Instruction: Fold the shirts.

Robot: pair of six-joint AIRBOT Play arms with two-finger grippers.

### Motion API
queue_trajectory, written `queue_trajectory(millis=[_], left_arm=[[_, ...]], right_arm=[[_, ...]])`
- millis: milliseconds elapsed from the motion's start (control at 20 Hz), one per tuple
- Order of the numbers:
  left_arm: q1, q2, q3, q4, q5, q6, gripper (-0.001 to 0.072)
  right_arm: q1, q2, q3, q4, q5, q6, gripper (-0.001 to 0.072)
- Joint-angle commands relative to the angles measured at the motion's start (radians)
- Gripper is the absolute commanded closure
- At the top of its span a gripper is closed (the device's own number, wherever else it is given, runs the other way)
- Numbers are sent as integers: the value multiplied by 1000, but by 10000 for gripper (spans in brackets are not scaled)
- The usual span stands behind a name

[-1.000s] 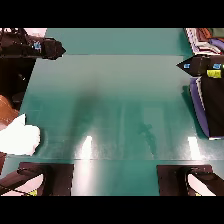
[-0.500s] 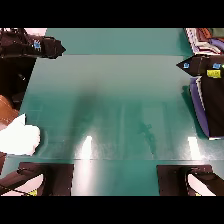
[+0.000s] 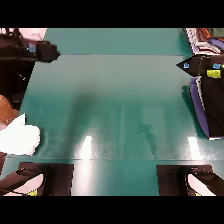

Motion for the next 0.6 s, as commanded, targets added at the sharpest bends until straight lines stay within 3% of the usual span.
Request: queue_trajectory(millis=[0, 200, 250, 350, 550], left_arm=[[82, 114, -105, 192, -193, -2, 681], [252, 294, -414, 358, -326, -15, 678], [295, 315, -490, 395, -341, -24, 631], [365, 320, -618, 431, -335, -39, 37], [430, 320, -810, 455, -252, -54, 64]], right_arm=[[1, 1, 0, 0, 2, 0, 697], [1, 1, 0, 0, 3, 0, 697], [1, 1, 0, 0, 3, 0, 697], [1, 1, 0, 0, 3, 0, 697], [1, 1, 0, 0, 3, 0, 697]])
